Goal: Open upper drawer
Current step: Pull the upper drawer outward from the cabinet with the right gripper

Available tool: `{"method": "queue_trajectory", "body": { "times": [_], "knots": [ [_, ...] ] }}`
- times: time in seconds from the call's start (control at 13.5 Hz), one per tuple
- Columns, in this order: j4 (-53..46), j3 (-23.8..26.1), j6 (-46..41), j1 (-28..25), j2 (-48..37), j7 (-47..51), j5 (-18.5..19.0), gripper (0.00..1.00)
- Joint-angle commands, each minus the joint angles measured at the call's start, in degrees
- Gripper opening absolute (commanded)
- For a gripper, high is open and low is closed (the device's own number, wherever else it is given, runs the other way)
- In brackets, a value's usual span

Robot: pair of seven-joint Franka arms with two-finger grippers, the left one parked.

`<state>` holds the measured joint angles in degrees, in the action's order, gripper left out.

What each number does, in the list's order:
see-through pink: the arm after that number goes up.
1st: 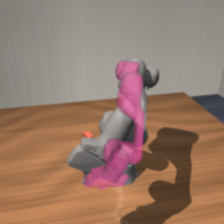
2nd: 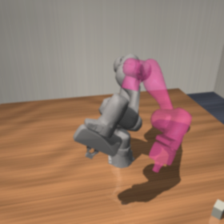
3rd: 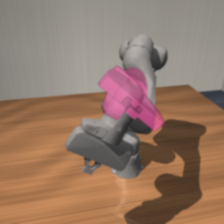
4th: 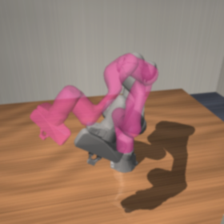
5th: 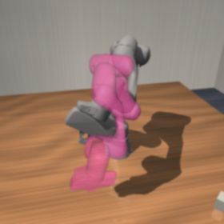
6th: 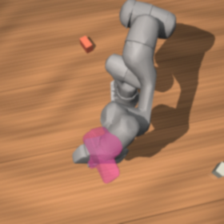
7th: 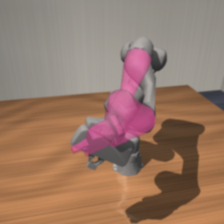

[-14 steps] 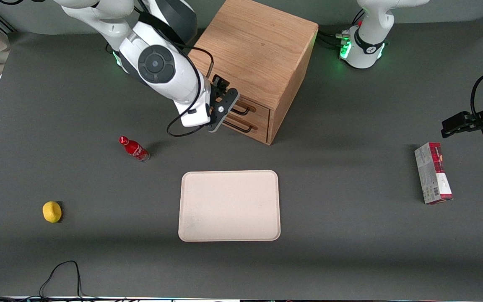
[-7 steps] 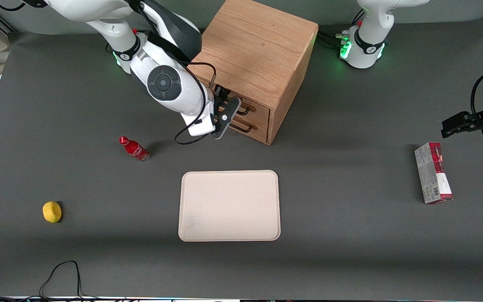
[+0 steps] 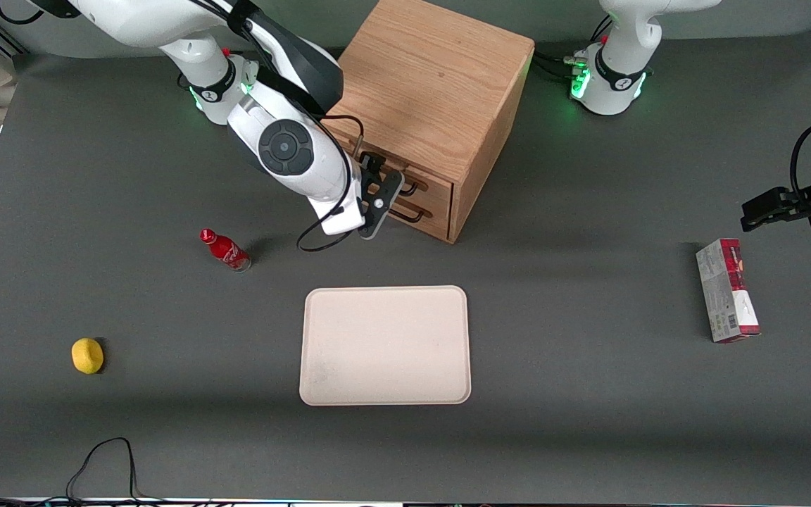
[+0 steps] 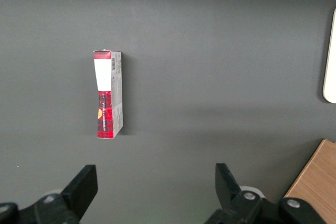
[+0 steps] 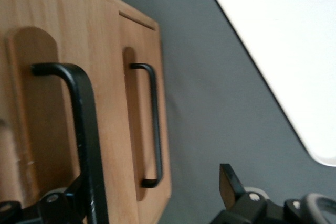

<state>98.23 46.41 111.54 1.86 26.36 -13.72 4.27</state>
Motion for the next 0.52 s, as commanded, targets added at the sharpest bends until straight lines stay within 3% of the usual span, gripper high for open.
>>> {"method": "queue_trajectory", "body": {
  "times": [0.0, 0.44],
  "knots": [
    [-2.9, -0.1, 0.6, 0.5, 2.0, -1.2, 2.2, 1.00],
    [-10.9, -6.9, -0.6, 0.8, 5.4, -8.3, 3.3, 1.00]
  ]
}}
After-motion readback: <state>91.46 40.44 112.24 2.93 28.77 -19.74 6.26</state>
